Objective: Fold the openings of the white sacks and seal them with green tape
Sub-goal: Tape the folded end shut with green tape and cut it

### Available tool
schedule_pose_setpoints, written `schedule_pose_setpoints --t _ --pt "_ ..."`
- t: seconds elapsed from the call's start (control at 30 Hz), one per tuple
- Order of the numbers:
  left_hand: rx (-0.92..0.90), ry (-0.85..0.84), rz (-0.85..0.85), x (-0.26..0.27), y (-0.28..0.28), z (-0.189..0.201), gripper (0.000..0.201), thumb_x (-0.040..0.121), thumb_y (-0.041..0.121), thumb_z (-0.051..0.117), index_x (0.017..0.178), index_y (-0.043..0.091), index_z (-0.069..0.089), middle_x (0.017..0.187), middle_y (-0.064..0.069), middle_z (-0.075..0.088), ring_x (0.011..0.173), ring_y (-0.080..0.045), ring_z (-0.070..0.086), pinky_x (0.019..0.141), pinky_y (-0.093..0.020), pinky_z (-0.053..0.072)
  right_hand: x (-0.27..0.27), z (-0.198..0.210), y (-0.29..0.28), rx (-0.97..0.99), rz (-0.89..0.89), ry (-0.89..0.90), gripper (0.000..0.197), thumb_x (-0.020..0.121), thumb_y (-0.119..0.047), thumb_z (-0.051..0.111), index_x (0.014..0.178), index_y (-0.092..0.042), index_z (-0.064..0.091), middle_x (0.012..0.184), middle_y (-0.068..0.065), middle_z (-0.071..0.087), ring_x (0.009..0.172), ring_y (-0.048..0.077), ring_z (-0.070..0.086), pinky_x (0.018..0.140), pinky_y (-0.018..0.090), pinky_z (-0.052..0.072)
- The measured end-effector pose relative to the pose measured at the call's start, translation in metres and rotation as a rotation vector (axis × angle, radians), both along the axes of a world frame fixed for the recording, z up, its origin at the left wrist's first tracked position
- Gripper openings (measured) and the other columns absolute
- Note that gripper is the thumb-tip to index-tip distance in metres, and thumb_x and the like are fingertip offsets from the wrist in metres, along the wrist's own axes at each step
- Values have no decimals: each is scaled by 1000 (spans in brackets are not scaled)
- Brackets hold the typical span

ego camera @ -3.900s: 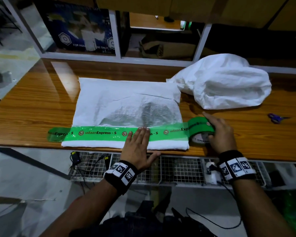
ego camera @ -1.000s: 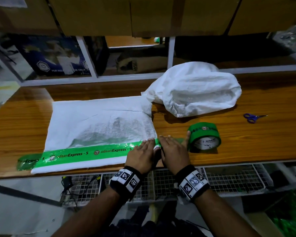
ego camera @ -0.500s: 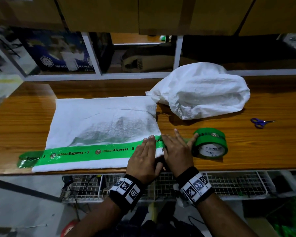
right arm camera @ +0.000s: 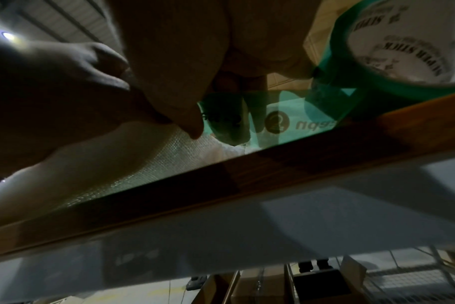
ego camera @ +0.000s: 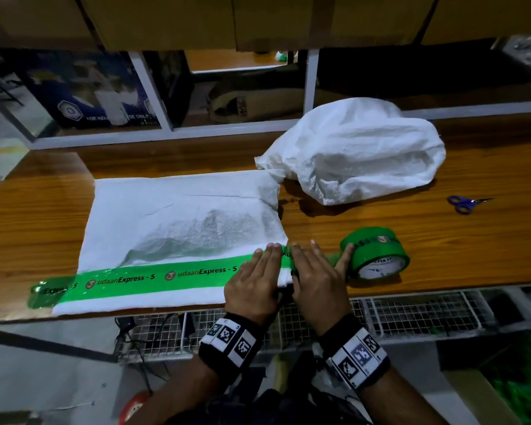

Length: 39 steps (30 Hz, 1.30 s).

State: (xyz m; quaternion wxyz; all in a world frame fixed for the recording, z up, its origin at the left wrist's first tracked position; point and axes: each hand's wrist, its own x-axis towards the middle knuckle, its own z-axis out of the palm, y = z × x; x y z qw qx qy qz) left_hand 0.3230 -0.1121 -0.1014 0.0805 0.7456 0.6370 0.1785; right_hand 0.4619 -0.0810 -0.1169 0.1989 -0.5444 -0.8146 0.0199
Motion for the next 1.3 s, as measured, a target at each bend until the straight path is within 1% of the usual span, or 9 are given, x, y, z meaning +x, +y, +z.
schedule_pose_setpoints --t 0.23,0.4,0.53,0.63,0.8,0.87,0.93,1.1,1.3 --pt "40 -129 130 -4 -13 18 70 65 37 47 128 12 66 116 -4 73 88 -20 74 53 -26 54 -9 -2 -17 -28 58 250 53 88 -24 46 137 -4 56 132 11 65 127 22 59 116 70 11" --pt "-47 -329 239 -12 -20 31 77 64 23 52 140 19 56 103 -16 74 75 -37 69 67 -36 54 -17 4 -35 -95 103 479 59 87 -16 46 145 -4 47 144 13 55 135 22 50 113 65 30" --pt "-14 -392 238 -21 -24 37 80 64 21 48 144 24 52 103 -17 74 79 -36 67 71 -34 51 -26 21 -49 -189 59 533 69 83 -14 51 151 -12 41 121 17 68 99 30 68 84 48 58" --pt "-5 -479 205 -28 -30 35 80 63 19 47 142 24 53 102 -19 74 80 -35 67 73 -29 46 -34 35 -59 -296 35 570 71 82 -20 46 153 -19 37 83 11 66 61 15 52 55 29 42" --pt "-41 -588 168 -38 -34 33 75 65 16 47 139 26 57 95 -18 74 63 -4 57 62 0 34 -43 47 -73 -387 28 667 68 84 -21 42 152 -23 39 72 -5 54 57 0 49 50 16 31" --pt "-63 -616 152 -42 -36 32 72 67 20 48 138 28 58 90 -16 75 61 -2 54 57 -4 35 -49 50 -76 -416 48 706 67 84 -18 42 150 -27 41 73 -9 56 60 -1 53 53 13 35" --pt "-64 -638 122 -48 -37 30 65 72 27 50 136 30 59 90 -12 76 67 -8 60 58 -15 41 -54 51 -77 -441 66 714 64 83 -15 41 147 -25 44 87 -2 66 69 3 59 62 24 44" --pt "-144 -885 43 -64 -40 27 62 77 47 48 137 32 57 113 1 73 93 -4 67 85 -39 56 -66 54 -73 -475 158 633 73 81 8 42 149 -20 39 135 6 59 120 17 56 101 29 46" --pt "-281 -1080 55 -78 -38 32 71 77 51 57 141 20 55 134 9 61 126 -2 55 107 -27 42 -86 38 -68 -527 164 279 82 81 -11 45 157 -11 13 162 15 19 151 30 17 120 46 27"
